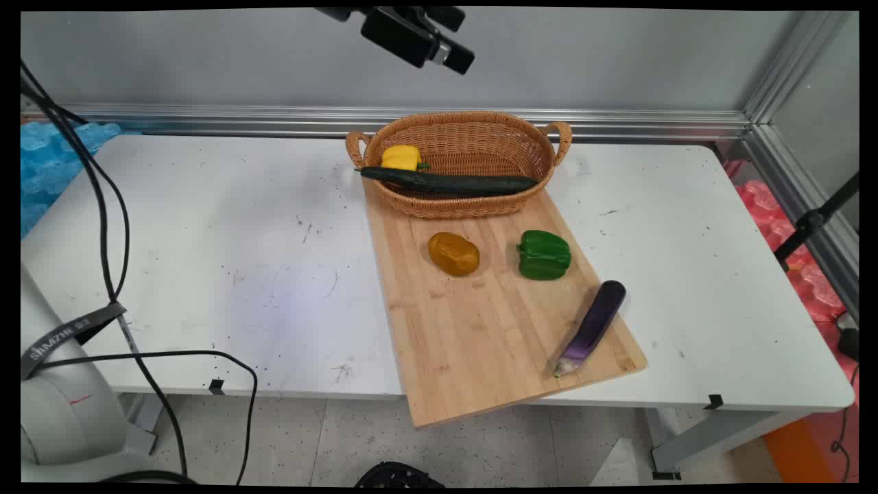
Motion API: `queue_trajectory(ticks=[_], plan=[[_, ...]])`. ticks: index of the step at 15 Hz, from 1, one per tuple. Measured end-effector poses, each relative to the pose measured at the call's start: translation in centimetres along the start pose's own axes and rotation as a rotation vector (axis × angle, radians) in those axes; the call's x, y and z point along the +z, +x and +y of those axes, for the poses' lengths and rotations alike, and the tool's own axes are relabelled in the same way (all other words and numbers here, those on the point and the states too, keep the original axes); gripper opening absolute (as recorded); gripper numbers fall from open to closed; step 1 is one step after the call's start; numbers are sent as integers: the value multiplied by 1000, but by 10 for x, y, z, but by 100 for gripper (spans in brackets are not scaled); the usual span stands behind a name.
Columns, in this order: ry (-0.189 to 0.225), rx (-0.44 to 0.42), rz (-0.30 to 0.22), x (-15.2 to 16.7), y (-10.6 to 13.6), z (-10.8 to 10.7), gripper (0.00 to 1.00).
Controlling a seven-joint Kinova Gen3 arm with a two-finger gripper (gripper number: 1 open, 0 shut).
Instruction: Pick up the cucumber from the vegetable basket
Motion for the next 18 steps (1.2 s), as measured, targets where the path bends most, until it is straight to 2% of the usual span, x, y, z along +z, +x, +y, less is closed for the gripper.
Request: queue_trajectory(ticks=[5, 10, 14, 18], plan=[[116, 2, -151, 21, -8, -29, 100], [185, 20, -277, 56, -15, -53, 100], [218, 16, -371, 91, -24, -66, 100], [227, 20, -465, 135, -39, -77, 100]])
